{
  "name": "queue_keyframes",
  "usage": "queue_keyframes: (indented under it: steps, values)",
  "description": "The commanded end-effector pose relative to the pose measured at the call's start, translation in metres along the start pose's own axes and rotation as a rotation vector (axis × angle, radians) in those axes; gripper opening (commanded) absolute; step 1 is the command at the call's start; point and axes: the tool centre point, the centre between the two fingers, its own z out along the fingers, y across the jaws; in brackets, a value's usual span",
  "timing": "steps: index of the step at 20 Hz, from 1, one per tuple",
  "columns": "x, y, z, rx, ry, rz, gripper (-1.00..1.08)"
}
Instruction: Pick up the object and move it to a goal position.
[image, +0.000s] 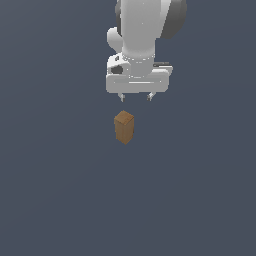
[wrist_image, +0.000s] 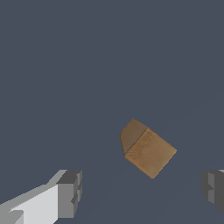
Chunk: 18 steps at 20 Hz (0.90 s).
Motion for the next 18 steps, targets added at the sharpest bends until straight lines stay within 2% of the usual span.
queue_keyframes:
  steps: [1, 10, 18]
  values:
    - [0.0, 0.0, 0.0, 0.0, 0.0, 0.0, 1.0]
    - [-0.0017, 0.0068, 0.0008, -0.028, -0.002, -0.013, 1.0]
    - [-0.002, 0.008, 0.0047, -0.026, 0.0, 0.01, 1.0]
